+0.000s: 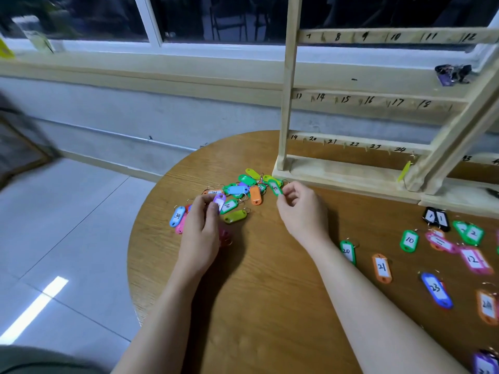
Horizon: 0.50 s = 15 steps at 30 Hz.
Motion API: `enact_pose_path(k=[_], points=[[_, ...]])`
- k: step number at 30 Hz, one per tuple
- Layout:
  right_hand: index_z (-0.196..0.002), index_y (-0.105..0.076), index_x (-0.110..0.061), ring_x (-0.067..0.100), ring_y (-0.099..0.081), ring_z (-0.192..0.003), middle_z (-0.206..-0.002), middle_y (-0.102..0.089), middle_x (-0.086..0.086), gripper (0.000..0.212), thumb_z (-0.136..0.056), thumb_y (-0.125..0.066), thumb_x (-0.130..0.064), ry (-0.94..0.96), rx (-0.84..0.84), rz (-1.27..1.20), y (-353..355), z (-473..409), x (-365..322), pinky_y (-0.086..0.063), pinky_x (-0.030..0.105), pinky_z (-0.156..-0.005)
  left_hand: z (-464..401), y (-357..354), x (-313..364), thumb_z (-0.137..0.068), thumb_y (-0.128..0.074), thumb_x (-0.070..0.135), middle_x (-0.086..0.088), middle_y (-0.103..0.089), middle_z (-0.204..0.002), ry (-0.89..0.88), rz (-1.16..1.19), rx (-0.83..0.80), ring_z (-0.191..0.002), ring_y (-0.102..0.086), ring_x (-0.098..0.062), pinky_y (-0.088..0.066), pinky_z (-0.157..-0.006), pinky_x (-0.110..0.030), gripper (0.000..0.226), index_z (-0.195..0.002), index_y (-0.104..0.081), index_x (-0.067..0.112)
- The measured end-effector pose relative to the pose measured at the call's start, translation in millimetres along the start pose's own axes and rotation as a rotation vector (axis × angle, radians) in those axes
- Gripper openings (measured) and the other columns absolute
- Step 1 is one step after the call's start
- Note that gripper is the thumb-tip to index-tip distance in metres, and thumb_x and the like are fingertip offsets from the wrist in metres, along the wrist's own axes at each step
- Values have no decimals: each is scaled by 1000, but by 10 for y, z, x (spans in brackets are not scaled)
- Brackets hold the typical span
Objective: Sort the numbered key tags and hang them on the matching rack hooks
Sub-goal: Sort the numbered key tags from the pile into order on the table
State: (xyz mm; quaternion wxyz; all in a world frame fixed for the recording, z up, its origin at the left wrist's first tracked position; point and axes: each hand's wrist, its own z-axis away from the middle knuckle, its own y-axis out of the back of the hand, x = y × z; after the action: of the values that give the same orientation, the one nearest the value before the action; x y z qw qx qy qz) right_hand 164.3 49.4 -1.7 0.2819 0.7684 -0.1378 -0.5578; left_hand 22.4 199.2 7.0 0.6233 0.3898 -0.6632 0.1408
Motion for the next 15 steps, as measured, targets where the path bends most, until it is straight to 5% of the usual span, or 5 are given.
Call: enact_pose_path(k=[3, 8, 15], points=[[-85, -65, -27, 14, -67, -74, -76, -68, -13, 6, -90, -67, -29, 0, -9, 2, 21, 13, -19, -57, 35, -66, 16, -22, 34, -105, -52, 27, 14, -62, -88, 13, 86, -41, -77, -56, -9, -51, -74, -44, 6, -103, -58, 29], [-83, -66, -24, 13, -67, -71, -74, -69, -12, 7, -86, -72, -27, -30, -13, -20, 29, 17, -24, -59, 39, -67, 21, 9, 8, -103, -55, 18, -1, -58, -87, -14, 117, -55, -76, -51, -13, -45, -62, -35, 9, -94, -54, 19], [-101, -72, -26, 3, -68, -82, -91, -72, -15, 11, -91, -71, -21, -4, -35, -70, 12, 3, -1, -62, 33, -73, 5, 9, 11, -103, -53, 21, 1, -59, -75, -23, 34, -72, -67, -53, -15, -50, -64, -51, 16, -88, -57, 19]])
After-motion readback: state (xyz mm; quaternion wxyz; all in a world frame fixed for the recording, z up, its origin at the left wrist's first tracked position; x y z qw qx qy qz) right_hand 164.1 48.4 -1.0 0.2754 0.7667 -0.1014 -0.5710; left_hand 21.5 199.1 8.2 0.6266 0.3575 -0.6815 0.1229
